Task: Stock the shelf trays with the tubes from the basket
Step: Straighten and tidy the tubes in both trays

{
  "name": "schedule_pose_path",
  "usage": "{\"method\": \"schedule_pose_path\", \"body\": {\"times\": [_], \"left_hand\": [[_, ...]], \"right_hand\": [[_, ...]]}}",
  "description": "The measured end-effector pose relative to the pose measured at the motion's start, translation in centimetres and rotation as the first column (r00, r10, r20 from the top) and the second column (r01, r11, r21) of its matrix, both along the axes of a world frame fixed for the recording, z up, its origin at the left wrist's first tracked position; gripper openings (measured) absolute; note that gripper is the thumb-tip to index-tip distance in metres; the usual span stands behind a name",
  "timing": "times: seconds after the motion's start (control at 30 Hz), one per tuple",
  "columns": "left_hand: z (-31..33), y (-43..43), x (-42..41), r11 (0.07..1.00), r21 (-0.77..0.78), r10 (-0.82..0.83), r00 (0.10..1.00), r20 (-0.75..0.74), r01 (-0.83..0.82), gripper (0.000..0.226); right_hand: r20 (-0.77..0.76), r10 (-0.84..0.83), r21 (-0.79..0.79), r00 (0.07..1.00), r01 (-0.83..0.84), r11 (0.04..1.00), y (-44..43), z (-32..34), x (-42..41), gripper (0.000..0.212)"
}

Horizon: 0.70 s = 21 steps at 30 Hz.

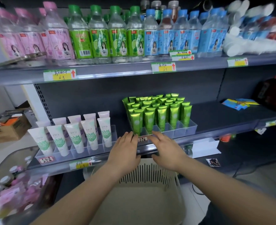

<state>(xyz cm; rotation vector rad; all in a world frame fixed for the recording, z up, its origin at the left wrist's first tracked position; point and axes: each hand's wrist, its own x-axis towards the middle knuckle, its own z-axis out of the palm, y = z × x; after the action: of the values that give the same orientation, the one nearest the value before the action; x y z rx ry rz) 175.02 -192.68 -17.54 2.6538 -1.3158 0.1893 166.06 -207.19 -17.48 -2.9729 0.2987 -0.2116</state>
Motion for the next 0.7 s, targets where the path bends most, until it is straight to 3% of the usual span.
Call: {"method": "schedule_pose_path", "body": {"times": [0.5, 0.7], "left_hand": [[3.5, -7.1, 10.0, 0.999, -0.03, 0.024, 1.0, 0.016, -0.024, 0.066], [3.6, -9.7, 13.7, 0.997, -0.034, 0.07, 0.992, -0.109, -0.074, 0.051]], "right_hand": [[0.07, 0.063, -0.011, 0.996, -0.062, 0.998, -9.4, 4.2, 11.5, 0.069], [-0.022, 0.125, -0.045, 0.992, -0.126, 0.991, -11.7, 4.1, 14.9, 0.062]]}}
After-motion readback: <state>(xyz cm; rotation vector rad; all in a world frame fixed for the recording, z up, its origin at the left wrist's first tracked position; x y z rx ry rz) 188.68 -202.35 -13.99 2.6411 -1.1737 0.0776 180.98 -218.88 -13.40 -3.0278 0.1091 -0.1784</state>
